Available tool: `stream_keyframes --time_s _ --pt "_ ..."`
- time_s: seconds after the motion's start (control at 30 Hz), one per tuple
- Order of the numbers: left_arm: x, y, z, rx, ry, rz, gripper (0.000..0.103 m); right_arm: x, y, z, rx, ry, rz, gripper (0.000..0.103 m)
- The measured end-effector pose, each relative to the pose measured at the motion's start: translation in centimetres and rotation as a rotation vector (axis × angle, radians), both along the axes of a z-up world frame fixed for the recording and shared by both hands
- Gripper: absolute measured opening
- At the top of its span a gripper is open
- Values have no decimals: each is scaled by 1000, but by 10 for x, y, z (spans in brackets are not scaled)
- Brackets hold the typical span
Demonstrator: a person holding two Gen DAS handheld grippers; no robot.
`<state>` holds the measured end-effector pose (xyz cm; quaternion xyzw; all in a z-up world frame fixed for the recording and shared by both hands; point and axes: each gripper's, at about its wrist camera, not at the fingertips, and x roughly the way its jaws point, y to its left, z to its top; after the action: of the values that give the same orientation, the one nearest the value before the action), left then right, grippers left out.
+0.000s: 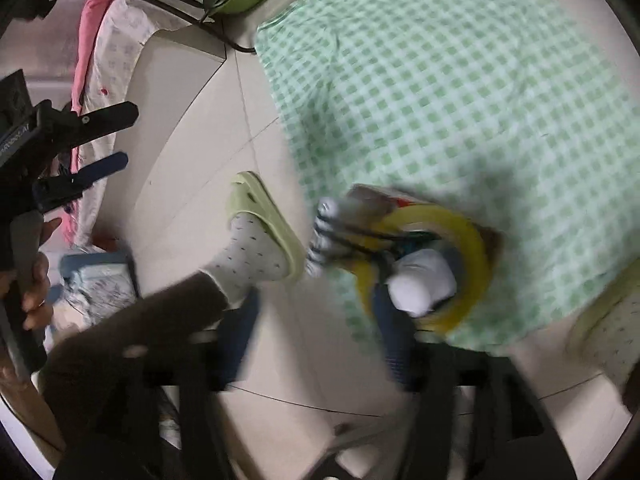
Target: Organize rigid objects
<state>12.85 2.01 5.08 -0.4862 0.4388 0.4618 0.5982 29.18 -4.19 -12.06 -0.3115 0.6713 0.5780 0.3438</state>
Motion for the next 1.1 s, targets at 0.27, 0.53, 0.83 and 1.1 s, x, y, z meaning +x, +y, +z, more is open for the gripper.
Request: stream_keyframes --time_s 0.27,0.53,0.83,1.1 --pt "23 -53 -29 -93 -207 4 103 37 -22 25 76 -169 -32 103" --pt "50 -96 -26 98 396 -23 103 32 -33 34 151 -422 194 103" --pt "55 -112 -27 93 314 1 103 51 -36 49 186 -401 142 103" --pt "67 -95 -27 29 324 -14 103 49 -34 46 194 -418 153 103"
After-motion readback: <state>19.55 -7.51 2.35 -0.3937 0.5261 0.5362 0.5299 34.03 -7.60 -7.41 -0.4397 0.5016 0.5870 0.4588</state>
